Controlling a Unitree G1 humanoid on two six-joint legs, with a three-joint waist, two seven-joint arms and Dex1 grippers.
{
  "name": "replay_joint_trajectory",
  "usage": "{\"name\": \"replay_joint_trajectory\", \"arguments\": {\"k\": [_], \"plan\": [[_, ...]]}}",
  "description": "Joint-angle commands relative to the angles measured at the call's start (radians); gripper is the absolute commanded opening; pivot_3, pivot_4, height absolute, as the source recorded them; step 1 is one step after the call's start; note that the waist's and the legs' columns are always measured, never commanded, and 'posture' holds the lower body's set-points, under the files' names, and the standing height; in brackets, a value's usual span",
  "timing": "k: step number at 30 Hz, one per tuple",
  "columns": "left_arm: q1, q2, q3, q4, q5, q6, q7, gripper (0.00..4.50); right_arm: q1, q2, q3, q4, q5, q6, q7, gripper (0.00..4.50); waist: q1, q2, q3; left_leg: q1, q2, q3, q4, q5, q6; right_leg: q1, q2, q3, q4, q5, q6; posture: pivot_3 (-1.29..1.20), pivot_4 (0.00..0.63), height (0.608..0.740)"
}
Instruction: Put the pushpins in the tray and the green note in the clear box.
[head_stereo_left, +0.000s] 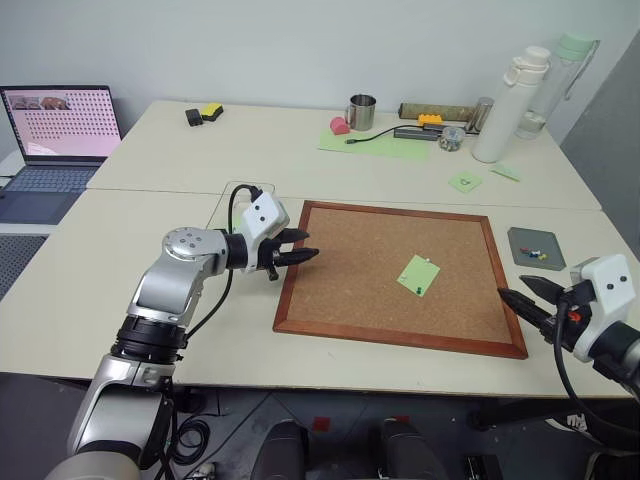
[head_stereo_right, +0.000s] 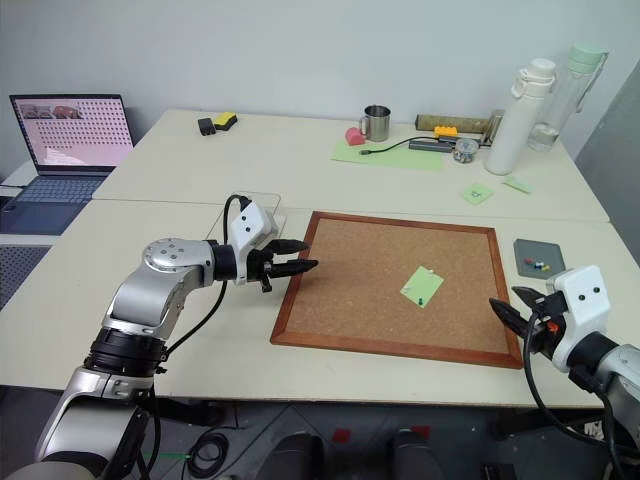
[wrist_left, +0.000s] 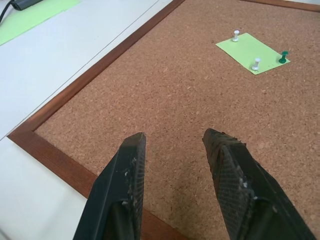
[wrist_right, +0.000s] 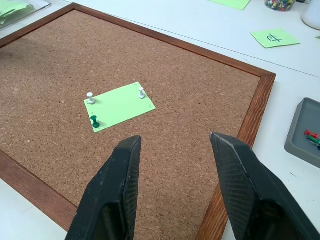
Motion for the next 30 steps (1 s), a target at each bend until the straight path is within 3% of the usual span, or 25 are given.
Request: {"name": "replay_joint_trajectory", "arguments": {"k": [1,18,21,28,30], "plan": [[-0.029,0.008,0.020,-0.029,-0.028,0.016,-0.012,1.95,-0.008,-0.009,-0.031,-0.022,0.012,-0.010,0.005,2.27,0.000,0.000,0.000,0.000,0.000,0.000,0.000,0.000,0.000,0.000,0.000,0.000,0.000,0.000,0.000,0.00,0.150,0.740],[-0.027,0.014,0.033,-0.070,-0.090,0.064,-0.052,1.95,-0.022,-0.003,-0.005,-0.027,0.013,-0.009,0.001,2.27,0.000,0.000,0.000,0.000,0.000,0.000,0.000,0.000,0.000,0.000,0.000,0.000,0.000,0.000,0.000,0.00,0.150,0.740],[-0.024,0.008,0.051,-0.117,-0.160,0.119,-0.081,1.54,-0.057,-0.007,0.061,-0.027,0.012,-0.013,0.015,2.27,-0.001,0.000,0.000,0.000,0.000,0.000,0.000,0.000,0.000,0.000,0.000,0.000,0.000,0.000,0.000,0.00,0.150,0.740],[0.004,-0.049,0.017,-0.166,-0.166,0.123,-0.034,0.12,-0.203,0.030,0.258,0.020,-0.029,-0.031,0.003,2.27,-0.003,0.000,0.000,0.000,0.000,0.000,0.000,0.000,0.000,0.000,0.000,0.000,0.000,0.000,0.000,0.00,0.150,0.740],[0.017,-0.069,0.002,-0.169,-0.153,0.110,-0.020,0.05,-0.237,0.051,0.302,0.042,-0.050,-0.040,-0.008,2.27,-0.003,0.000,-0.001,0.000,0.000,0.000,0.000,0.000,0.000,0.000,0.000,0.000,0.000,0.000,0.000,0.00,0.150,0.740]]}}
